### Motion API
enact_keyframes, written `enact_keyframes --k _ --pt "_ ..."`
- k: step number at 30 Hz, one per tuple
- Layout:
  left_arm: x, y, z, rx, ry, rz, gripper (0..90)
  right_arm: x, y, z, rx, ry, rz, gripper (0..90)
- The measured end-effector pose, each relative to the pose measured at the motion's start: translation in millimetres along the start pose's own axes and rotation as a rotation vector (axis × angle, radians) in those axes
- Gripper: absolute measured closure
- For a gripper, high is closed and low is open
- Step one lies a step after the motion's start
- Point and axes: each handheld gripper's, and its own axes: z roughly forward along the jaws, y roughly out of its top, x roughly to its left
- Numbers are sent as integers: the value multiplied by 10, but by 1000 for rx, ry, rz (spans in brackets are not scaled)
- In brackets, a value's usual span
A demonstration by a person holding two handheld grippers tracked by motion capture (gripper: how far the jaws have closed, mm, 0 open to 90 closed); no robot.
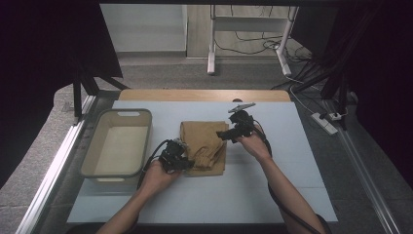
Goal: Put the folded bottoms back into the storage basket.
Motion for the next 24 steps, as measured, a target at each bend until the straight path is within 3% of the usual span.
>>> enact_keyframes --k 12,24 --pt "7 -1 1 -1 -6 -3 752 -144 96 220 48 -71 41 0" --pt "7 1 1 0 -6 -1 752 -291 159 444 92 -105 73 0"
